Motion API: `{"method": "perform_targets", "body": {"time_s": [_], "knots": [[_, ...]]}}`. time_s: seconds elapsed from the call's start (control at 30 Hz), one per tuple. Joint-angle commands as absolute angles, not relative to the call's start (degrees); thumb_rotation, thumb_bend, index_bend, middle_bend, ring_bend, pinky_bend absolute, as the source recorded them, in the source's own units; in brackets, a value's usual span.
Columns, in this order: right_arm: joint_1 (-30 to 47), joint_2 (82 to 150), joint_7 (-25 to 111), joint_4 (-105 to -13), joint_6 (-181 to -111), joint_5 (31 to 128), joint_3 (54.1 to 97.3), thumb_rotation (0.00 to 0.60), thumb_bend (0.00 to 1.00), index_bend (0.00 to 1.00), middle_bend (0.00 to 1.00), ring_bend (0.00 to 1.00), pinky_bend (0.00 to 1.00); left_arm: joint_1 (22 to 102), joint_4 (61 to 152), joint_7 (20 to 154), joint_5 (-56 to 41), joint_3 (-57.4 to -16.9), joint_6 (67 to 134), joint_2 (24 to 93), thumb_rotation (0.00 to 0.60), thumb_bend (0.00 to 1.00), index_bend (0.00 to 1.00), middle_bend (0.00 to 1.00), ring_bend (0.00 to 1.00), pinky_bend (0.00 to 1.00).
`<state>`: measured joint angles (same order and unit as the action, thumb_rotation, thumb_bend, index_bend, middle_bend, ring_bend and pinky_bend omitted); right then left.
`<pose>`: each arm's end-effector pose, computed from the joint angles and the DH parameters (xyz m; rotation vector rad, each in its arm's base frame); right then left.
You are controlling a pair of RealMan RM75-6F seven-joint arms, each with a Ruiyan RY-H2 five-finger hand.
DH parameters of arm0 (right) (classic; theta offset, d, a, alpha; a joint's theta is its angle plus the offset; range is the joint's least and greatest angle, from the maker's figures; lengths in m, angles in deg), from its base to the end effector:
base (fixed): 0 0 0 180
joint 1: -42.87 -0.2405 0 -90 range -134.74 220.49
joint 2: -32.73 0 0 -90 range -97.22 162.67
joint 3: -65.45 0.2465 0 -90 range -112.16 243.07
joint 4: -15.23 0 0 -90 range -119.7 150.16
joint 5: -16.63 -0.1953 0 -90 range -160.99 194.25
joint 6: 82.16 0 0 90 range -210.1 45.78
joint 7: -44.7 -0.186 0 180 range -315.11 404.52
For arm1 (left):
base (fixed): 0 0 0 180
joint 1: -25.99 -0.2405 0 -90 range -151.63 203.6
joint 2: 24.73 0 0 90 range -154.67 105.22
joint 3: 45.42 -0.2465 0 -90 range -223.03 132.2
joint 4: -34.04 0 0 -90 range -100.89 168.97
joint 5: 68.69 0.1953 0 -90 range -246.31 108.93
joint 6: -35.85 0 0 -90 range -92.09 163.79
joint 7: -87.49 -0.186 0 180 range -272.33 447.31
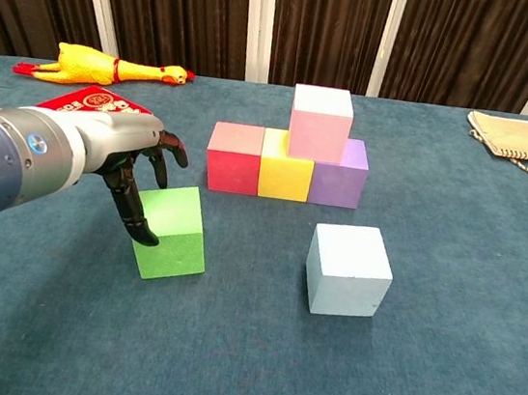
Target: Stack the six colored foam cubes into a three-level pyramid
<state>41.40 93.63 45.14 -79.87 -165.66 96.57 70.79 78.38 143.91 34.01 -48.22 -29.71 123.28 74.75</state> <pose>-0.3189 -0.2097 0.1915 1.2580 -0.9573 0.8166 -0.0795 0.3169 -0.0363 -1.6278 -1.2037 -0.6080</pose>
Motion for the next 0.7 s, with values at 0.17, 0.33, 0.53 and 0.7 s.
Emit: {"method": "perform_targets", "body": {"time_s": [0.17, 0.33, 0.53, 0.7], "knots": [[41.38, 93.68, 44.64, -79.89, -165.63, 96.3, 70.88, 0.6, 0.19, 0.13, 0.14, 0.02, 0.0, 77.91, 143.26, 33.87, -47.55, -30.03, 123.13, 75.19, 0.6, 0.13, 0.19, 0.27, 0.0, 0.0], [41.36, 93.69, 44.02, -79.97, -165.62, 96.24, 70.96, 0.6, 0.19, 0.13, 0.14, 0.02, 0.0, 77.96, 143.04, 32.86, -46.3, -30.69, 123.7, 75.81, 0.6, 0.14, 0.2, 0.27, 0.0, 0.0], [41.23, 93.59, 43.43, -79.89, -165.2, 96.13, 70.9, 0.6, 0.19, 0.13, 0.14, 0.02, 0.0, 77.92, 143.32, 31.68, -43.8, -31.73, 125.31, 76.57, 0.6, 0.15, 0.22, 0.28, 0.0, 0.0], [41.29, 93.47, 42.58, -79.78, -165.27, 95.96, 71.03, 0.6, 0.19, 0.13, 0.14, 0.02, 0.0, 77.38, 143.41, 30.9, -43.67, -31.89, 126.2, 77.11, 0.6, 0.17, 0.23, 0.29, 0.0, 0.0]]}}
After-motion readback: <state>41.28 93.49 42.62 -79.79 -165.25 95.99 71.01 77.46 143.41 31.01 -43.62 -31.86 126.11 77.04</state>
